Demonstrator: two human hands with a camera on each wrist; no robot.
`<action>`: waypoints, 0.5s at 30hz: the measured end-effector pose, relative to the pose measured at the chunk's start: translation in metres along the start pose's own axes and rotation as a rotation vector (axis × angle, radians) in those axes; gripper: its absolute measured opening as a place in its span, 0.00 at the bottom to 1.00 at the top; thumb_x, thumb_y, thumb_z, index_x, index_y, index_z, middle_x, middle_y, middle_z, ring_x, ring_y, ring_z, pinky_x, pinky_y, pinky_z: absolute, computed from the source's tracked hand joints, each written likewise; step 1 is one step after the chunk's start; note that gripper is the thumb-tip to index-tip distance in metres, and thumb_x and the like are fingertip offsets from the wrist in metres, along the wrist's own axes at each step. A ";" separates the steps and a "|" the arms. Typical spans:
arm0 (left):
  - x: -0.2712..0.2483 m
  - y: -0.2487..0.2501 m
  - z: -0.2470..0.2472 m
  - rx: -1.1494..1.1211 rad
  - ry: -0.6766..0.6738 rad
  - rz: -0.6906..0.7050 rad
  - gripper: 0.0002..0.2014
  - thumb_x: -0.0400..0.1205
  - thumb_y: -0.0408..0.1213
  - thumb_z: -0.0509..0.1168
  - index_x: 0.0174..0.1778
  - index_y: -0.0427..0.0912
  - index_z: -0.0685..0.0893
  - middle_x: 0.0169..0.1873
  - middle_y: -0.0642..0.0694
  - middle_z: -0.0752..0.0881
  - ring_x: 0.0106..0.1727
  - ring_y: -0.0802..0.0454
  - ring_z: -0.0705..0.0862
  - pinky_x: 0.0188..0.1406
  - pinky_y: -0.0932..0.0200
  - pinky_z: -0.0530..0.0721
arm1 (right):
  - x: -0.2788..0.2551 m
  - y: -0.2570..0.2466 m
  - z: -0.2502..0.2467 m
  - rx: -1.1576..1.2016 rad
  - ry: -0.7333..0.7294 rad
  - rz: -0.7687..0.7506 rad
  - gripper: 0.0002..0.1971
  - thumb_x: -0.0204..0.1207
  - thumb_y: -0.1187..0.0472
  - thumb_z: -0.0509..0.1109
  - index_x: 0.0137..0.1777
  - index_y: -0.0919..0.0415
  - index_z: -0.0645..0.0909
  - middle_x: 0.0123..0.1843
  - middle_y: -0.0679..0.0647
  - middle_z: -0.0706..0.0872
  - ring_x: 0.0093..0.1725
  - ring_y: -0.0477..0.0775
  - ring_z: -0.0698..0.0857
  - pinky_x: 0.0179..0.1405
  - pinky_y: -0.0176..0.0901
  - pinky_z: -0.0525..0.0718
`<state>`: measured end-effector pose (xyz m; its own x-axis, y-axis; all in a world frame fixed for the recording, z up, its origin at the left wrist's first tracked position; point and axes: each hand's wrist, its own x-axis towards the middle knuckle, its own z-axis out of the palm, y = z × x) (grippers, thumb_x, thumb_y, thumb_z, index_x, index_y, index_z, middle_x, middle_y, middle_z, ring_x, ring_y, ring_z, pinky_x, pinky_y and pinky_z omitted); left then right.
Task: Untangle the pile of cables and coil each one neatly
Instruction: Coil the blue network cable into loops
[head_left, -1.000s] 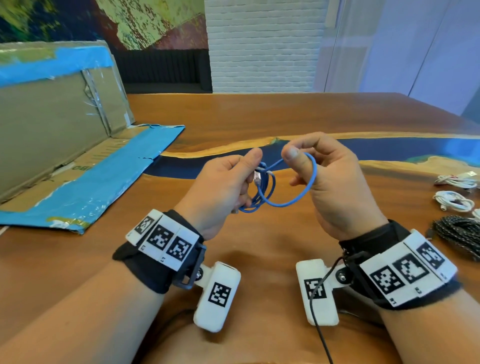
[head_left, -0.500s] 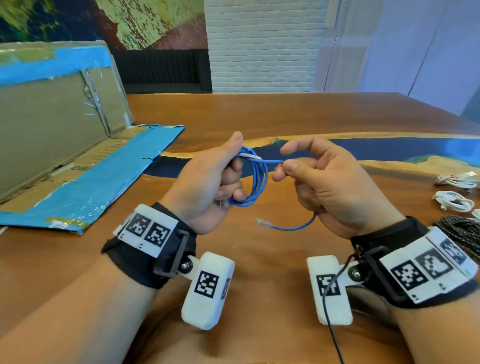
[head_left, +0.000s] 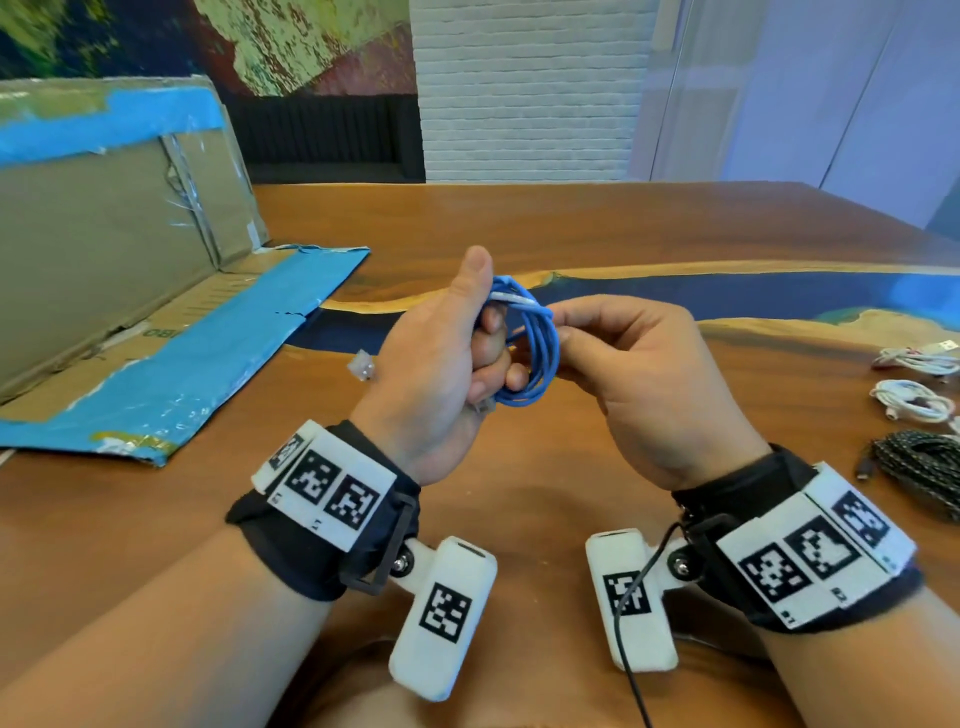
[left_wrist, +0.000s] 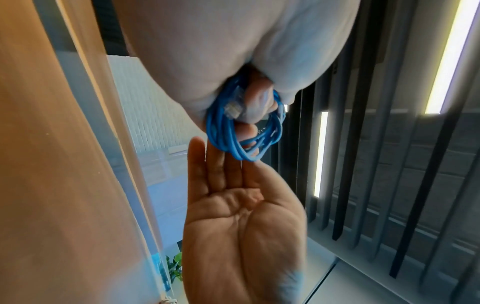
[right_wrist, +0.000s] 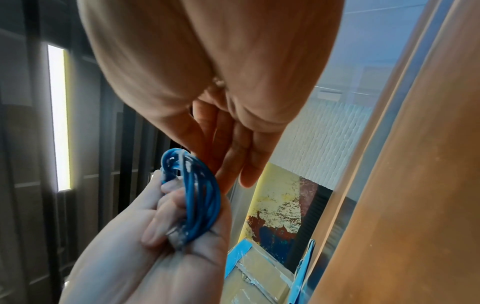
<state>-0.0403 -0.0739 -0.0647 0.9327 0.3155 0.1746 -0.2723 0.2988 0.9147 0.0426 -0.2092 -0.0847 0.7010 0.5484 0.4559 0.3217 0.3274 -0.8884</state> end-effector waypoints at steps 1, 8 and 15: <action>0.001 -0.001 0.000 0.042 0.023 0.017 0.23 0.87 0.58 0.56 0.35 0.43 0.72 0.20 0.51 0.60 0.20 0.54 0.59 0.31 0.56 0.72 | 0.000 0.000 0.001 0.048 -0.007 0.024 0.09 0.78 0.72 0.69 0.54 0.72 0.89 0.46 0.73 0.92 0.48 0.69 0.92 0.59 0.62 0.90; 0.001 -0.005 0.001 0.230 0.035 0.026 0.22 0.89 0.56 0.56 0.36 0.44 0.71 0.20 0.51 0.61 0.22 0.53 0.65 0.26 0.59 0.65 | -0.001 0.007 0.012 0.004 0.091 0.041 0.07 0.76 0.78 0.74 0.47 0.70 0.81 0.39 0.70 0.92 0.41 0.70 0.93 0.52 0.67 0.91; 0.003 0.005 -0.010 0.174 -0.113 -0.024 0.04 0.89 0.32 0.58 0.51 0.36 0.76 0.31 0.45 0.71 0.34 0.50 0.77 0.35 0.54 0.73 | 0.002 0.000 0.003 0.110 0.136 0.105 0.17 0.79 0.76 0.72 0.58 0.59 0.72 0.41 0.66 0.91 0.36 0.62 0.90 0.44 0.54 0.88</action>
<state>-0.0416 -0.0623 -0.0636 0.9617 0.2040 0.1830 -0.2140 0.1415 0.9665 0.0423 -0.2051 -0.0838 0.8090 0.4775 0.3427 0.1756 0.3601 -0.9162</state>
